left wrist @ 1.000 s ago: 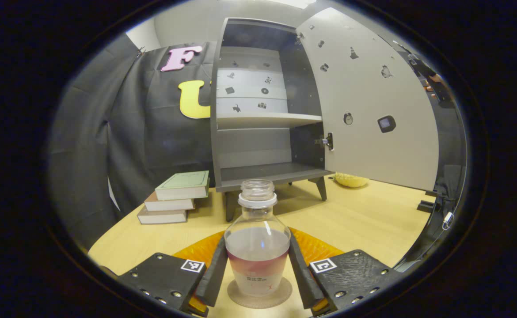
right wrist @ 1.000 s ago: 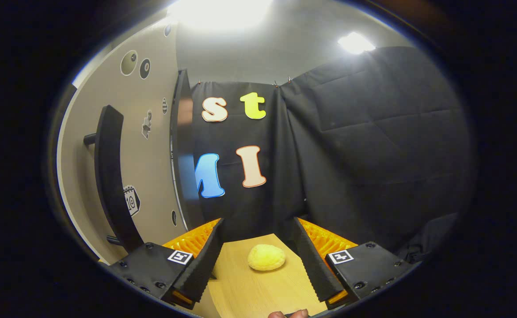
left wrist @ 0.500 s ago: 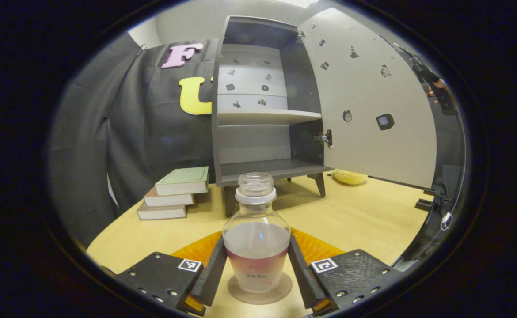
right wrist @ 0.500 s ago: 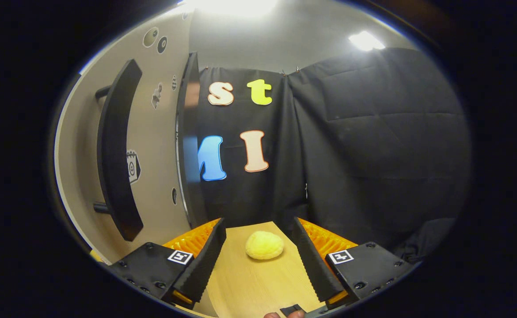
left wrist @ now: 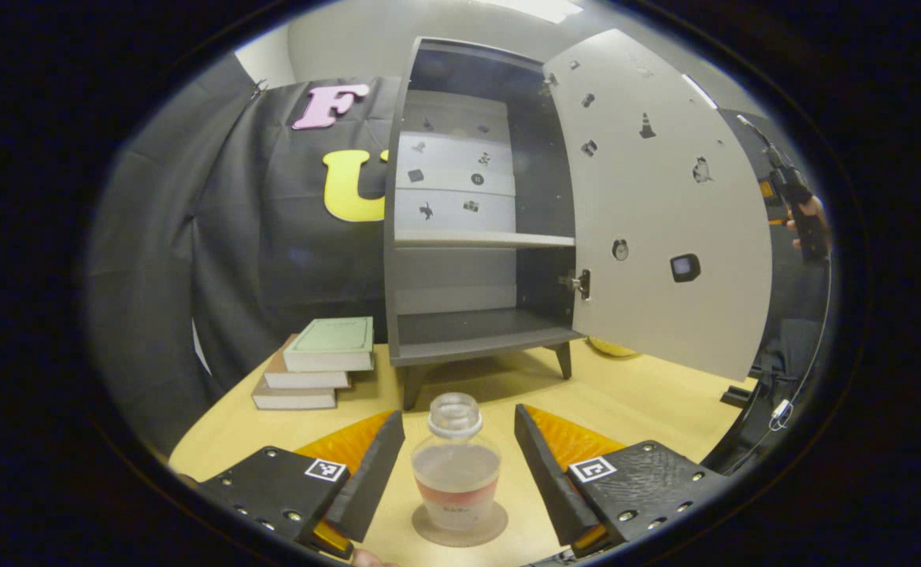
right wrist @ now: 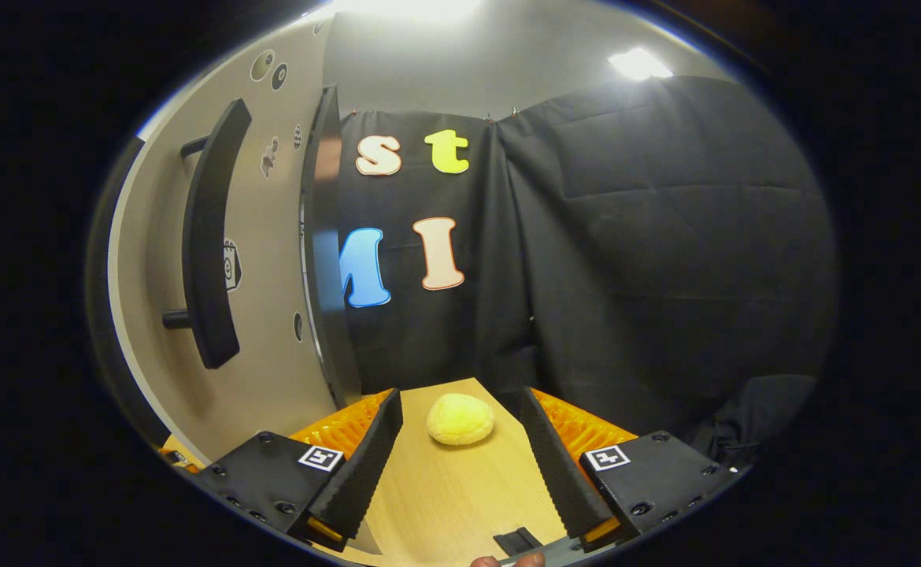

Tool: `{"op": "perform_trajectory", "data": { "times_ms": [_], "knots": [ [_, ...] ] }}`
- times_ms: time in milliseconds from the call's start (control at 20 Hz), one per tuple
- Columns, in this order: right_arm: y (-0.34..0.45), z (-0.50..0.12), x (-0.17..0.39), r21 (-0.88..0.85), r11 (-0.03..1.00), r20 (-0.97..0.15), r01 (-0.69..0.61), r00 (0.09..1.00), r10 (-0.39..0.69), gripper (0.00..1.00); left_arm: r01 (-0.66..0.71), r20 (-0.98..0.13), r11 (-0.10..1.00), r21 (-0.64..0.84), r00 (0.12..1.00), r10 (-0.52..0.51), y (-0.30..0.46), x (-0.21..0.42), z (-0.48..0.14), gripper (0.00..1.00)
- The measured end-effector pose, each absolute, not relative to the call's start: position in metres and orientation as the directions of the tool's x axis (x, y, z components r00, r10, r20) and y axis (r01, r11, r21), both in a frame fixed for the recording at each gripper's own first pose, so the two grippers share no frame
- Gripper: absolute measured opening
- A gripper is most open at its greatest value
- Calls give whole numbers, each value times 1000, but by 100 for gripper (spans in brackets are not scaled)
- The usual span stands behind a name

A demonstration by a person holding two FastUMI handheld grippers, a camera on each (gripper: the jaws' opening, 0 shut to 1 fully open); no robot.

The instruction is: Open the cabinet door with the right hand, grasp the bottle in the cabinet with the left hand and place it on the coaster, then close the cabinet door with the right hand.

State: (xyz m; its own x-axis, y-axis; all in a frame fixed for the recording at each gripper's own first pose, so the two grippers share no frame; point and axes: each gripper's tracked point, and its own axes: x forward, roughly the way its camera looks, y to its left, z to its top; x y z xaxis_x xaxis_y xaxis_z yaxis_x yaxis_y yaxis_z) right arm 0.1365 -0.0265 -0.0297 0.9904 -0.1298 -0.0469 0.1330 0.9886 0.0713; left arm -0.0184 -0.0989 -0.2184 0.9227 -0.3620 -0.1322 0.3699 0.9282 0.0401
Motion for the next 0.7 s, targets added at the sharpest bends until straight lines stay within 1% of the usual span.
{"op": "perform_trajectory", "data": {
  "times_ms": [50, 100, 200, 300, 350, 400, 450, 500, 550, 700],
  "knots": [
    [-29, -32, 137, 77, 988, -44, 136, 990, -133, 96, 369, -121, 928, 51, 925, -361, -101, -22, -203, 89],
    [-31, -34, 138, 89, 987, -46, 134, 990, -130, 96, 364, -112, 930, 54, 927, -357, -103, -26, -190, 87],
    [-33, -37, 140, 109, 987, -57, 121, 992, -116, 96, 316, -141, 947, 54, 942, -306, -105, -36, -175, 87],
    [-37, -35, 142, 95, 990, -64, 106, 993, -101, 95, 274, -142, 960, 51, 954, -264, -113, -55, -153, 84],
    [-38, -30, 141, 78, 992, -57, 95, 994, -90, 95, 252, -146, 967, 40, 959, -244, -116, -62, -143, 87],
    [-39, -23, 140, 60, 995, -44, 78, 996, -75, 92, 231, -155, 973, 24, 962, -225, -122, -70, -137, 87],
    [-38, -17, 140, 45, 997, -33, 57, 998, -55, 92, 208, -158, 978, 8, 966, -204, -125, -76, -127, 87],
    [-35, -12, 140, 31, 999, -29, 30, 999, -29, 95, 176, -165, 984, -3, 971, -174, -124, -81, -118, 85],
    [-32, -6, 140, 25, 1000, -26, 0, 1000, 1, 95, 155, -171, 988, -17, 973, -155, -126, -83, -110, 87],
    [-25, 15, 136, 60, 996, -22, -66, 997, 68, 96, 115, -164, 992, -53, 979, -122, -131, -89, -79, 85]
  ]
}}
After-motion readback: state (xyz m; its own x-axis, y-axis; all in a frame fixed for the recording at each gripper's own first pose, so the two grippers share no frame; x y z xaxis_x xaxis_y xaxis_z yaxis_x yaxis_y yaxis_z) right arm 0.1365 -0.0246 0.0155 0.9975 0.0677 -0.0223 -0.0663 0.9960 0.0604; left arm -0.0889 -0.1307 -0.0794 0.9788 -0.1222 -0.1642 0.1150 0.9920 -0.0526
